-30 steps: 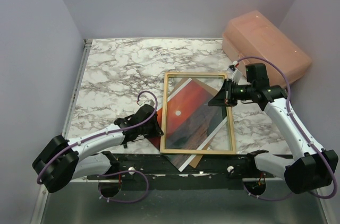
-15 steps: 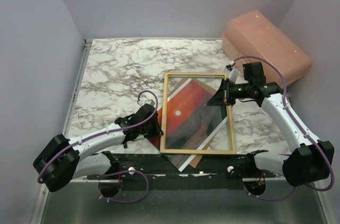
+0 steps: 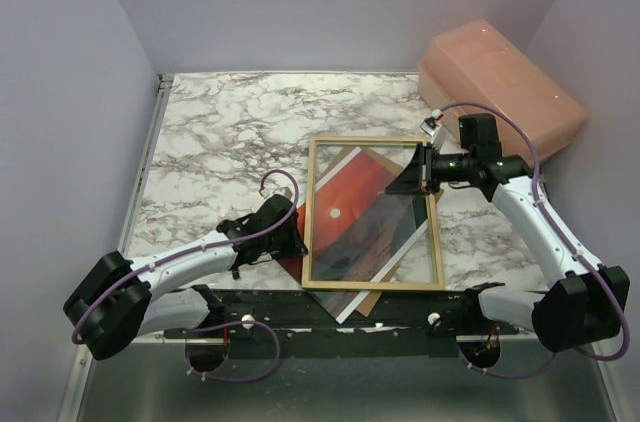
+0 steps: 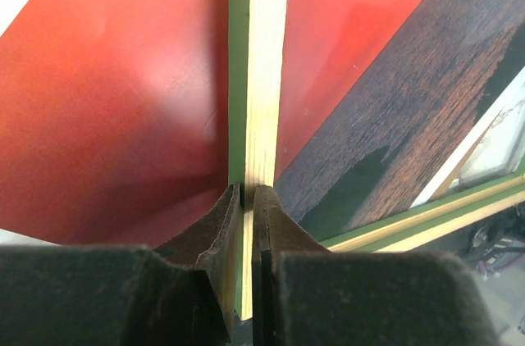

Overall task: Put the photo into the frame
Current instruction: Place the photo frame item in the photo frame.

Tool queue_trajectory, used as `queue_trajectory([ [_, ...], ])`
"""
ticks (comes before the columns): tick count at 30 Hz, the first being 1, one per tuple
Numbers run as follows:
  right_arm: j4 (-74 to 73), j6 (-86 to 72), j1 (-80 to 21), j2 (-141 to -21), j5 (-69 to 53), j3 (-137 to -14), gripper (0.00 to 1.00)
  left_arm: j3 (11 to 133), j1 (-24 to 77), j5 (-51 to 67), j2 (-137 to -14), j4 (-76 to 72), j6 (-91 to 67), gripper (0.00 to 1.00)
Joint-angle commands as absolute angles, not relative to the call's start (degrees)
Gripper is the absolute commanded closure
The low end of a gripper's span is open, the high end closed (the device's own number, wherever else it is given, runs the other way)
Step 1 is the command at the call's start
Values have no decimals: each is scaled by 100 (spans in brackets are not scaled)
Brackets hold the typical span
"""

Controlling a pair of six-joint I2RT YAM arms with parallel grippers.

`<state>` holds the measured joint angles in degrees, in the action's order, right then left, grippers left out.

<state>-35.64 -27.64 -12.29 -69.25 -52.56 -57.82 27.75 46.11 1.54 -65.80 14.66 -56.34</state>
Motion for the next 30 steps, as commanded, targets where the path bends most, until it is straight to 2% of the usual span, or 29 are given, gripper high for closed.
queue_trajectory([
  [1,-3374,-3306,-1283,-6973,-5754,-5793,100,2708,4599,49,-6773,1826,-5467,90],
  [15,-3877,-3123,-1259,-7211,-5509,-5800,99,2724,4602,44,-6785,1889,-5440,92],
  [23,-4786,-2478,-1219,-7398,-4569,-6232,99,2768,4604,44,-6882,1872,-5414,93],
  [30,-4847,-2403,-1218,-7418,-4390,-6363,99,2808,4604,52,-6908,1920,-5388,93],
])
